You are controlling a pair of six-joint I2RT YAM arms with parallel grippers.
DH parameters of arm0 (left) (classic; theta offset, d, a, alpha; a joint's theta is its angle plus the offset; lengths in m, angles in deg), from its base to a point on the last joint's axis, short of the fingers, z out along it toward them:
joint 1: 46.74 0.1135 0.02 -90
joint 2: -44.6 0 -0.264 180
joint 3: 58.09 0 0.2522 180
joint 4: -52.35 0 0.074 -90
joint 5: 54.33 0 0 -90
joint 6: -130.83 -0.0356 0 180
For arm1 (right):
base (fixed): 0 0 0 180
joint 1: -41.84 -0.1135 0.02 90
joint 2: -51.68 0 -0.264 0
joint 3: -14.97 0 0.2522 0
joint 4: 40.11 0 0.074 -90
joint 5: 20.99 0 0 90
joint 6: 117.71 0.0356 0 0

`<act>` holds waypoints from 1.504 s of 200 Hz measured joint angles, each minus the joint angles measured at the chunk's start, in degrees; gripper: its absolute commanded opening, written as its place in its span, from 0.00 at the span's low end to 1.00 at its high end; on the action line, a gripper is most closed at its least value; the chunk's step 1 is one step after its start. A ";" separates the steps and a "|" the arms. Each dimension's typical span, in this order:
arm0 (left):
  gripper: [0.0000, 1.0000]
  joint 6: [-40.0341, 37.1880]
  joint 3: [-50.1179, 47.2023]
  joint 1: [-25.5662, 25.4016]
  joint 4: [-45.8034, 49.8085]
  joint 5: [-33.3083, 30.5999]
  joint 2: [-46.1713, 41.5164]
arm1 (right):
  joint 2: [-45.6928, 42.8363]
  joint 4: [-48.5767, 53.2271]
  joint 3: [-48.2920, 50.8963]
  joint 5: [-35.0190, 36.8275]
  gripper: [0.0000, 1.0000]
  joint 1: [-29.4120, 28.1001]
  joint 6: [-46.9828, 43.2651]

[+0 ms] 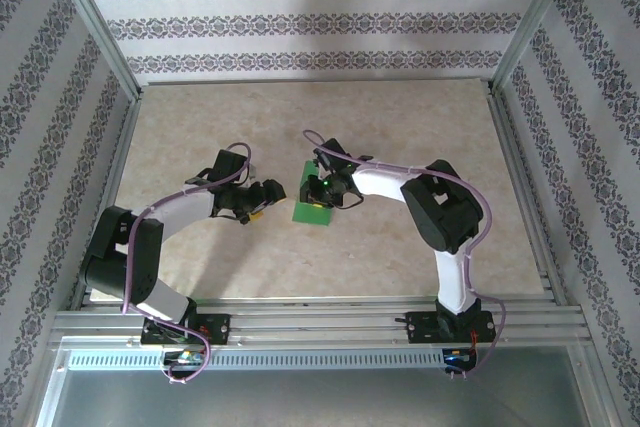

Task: Fold a paper plane with a square sheet of paper (pick it up from the middle)

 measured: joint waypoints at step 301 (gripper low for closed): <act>0.28 5.55 5.57 -10.84 -7.52 11.02 14.60 | -6.54 -1.01 9.14 -0.37 0.30 8.39 1.22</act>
